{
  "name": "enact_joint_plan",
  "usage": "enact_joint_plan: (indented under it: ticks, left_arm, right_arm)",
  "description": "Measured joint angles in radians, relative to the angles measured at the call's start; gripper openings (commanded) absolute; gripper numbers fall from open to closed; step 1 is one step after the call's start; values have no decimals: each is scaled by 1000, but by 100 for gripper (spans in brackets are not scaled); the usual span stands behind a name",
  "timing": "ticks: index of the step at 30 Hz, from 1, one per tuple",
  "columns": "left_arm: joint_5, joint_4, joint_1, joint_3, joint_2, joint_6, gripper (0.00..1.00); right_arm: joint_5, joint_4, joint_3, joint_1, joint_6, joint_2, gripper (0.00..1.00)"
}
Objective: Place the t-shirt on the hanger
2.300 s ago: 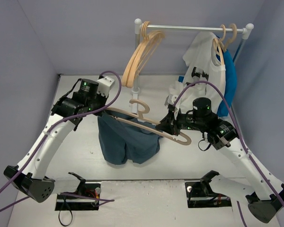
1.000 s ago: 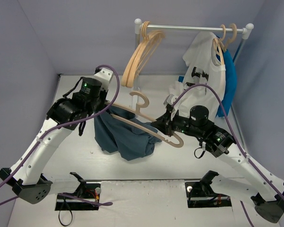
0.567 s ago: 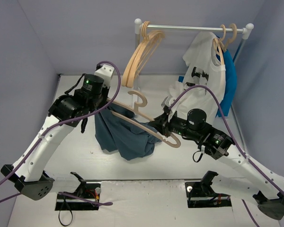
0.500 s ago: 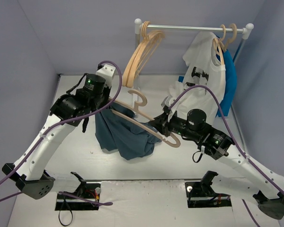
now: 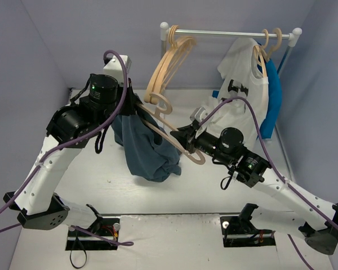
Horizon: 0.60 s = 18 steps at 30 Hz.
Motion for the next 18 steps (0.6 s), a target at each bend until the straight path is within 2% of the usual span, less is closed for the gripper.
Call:
enact_joint_plan:
  ticks: [8,18]
  left_arm:
    - [-46,10,-70,88,21,-101,0]
    - [-66,126,-137,181,22,-136,0]
  right_arm:
    - [41,75,61,10,-43,37,0]
    - [46,220,137,15,-43,109,0]
